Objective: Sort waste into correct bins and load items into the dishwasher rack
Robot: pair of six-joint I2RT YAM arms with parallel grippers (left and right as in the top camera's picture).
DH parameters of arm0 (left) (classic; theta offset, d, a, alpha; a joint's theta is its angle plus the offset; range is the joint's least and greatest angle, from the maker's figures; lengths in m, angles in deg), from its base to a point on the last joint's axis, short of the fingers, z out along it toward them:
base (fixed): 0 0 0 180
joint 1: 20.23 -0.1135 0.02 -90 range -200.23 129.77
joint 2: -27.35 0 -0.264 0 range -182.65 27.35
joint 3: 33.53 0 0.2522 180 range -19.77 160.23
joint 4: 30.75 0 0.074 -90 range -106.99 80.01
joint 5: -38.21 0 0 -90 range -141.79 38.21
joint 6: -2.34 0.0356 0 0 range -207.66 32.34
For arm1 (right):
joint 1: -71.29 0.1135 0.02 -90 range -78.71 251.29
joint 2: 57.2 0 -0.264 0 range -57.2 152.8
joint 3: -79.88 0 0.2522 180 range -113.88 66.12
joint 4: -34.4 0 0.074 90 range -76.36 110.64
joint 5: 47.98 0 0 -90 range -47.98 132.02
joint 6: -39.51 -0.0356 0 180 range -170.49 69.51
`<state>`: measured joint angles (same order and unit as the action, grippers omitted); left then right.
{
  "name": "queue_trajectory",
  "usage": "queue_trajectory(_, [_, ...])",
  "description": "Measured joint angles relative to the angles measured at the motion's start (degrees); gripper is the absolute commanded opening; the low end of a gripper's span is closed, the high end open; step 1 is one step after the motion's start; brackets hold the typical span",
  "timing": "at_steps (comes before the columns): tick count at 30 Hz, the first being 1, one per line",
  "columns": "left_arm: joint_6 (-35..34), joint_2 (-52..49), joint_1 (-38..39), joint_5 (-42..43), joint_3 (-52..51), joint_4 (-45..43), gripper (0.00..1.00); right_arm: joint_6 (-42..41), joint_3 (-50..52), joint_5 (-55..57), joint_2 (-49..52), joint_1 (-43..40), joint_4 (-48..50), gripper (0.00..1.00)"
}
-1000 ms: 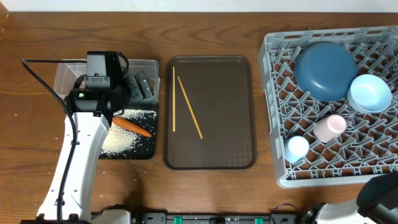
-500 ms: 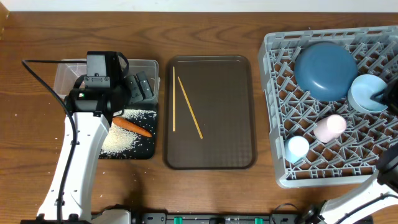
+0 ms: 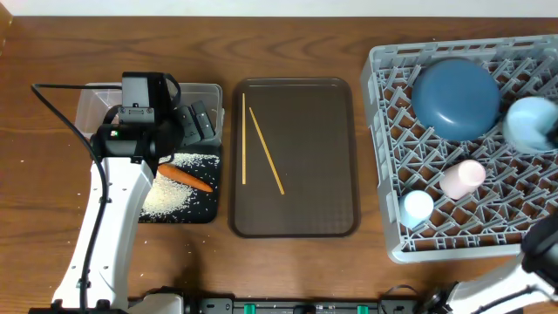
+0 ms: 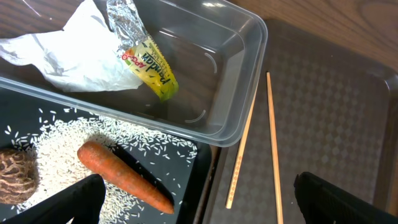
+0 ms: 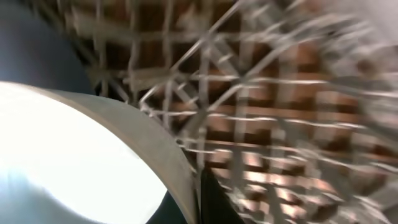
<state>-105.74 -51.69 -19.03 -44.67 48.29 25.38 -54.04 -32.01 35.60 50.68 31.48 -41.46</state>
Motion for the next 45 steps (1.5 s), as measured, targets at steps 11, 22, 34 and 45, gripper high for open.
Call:
queue_trajectory(11, [0.00,-0.02,0.00,0.00,0.00,0.00,0.98,-8.24,-2.75,41.42,-16.65,8.11,-3.67,0.01])
queue_trajectory(22, [0.00,-0.02,0.00,0.00,0.00,0.00,0.98,13.75,2.27,66.40,-15.89,18.58,-4.98,0.01])
queue_trajectory(34, [0.02,-0.02,0.00,0.00,0.00,0.02,0.98,43.65,23.15,82.29,-14.75,18.88,13.00,0.01])
queue_trajectory(45, [0.00,-0.04,0.00,0.00,0.00,0.02,0.98,62.07,26.58,88.39,-11.72,15.43,28.74,0.01])
